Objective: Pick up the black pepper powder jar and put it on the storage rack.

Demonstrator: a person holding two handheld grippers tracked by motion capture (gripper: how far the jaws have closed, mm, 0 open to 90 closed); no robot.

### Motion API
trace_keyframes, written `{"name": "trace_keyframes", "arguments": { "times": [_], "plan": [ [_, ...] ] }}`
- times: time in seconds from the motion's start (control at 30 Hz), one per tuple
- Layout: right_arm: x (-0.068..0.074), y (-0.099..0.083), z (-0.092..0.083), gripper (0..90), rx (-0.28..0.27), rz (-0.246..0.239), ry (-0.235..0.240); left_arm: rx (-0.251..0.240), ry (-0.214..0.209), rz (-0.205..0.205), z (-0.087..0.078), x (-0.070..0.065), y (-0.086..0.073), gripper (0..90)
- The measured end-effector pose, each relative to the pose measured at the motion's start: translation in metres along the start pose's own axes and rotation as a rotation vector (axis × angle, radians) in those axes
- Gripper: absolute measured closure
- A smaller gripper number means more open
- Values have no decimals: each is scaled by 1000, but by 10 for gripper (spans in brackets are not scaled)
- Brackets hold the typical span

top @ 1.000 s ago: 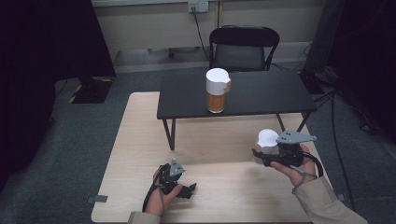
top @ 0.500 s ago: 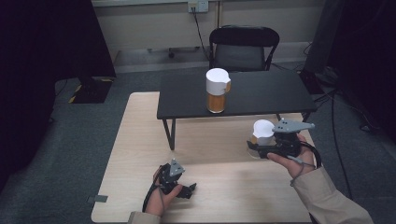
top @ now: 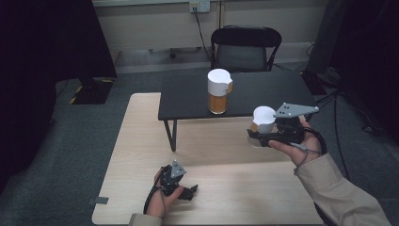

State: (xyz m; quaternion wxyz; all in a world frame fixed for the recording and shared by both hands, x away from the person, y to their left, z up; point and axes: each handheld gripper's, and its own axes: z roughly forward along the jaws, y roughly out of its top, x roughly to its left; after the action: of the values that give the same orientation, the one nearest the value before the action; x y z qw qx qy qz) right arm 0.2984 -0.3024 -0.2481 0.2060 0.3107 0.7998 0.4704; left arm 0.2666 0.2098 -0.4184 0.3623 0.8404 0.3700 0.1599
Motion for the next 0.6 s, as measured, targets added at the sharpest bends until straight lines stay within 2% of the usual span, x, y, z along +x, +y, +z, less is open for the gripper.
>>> {"name": "trace_keyframes", "arguments": {
  "times": [0.3, 0.33, 0.37, 0.4, 0.6],
  "plan": [
    [-2, 24, 1, 304, -19, -1, 1, 0, 0, 0, 0, 0, 0, 0],
    [-3, 26, 2, 304, -27, -37, -6, 0, 0, 0, 0, 0, 0, 0],
    [-3, 28, 2, 304, -27, -41, -11, 0, 0, 0, 0, 0, 0, 0],
    [-1, 31, 1, 304, -20, -11, -12, 0, 0, 0, 0, 0, 0, 0],
    [-3, 43, 2, 305, -32, -2, -21, 1, -1, 0, 0, 0, 0, 0]
  ]
}}
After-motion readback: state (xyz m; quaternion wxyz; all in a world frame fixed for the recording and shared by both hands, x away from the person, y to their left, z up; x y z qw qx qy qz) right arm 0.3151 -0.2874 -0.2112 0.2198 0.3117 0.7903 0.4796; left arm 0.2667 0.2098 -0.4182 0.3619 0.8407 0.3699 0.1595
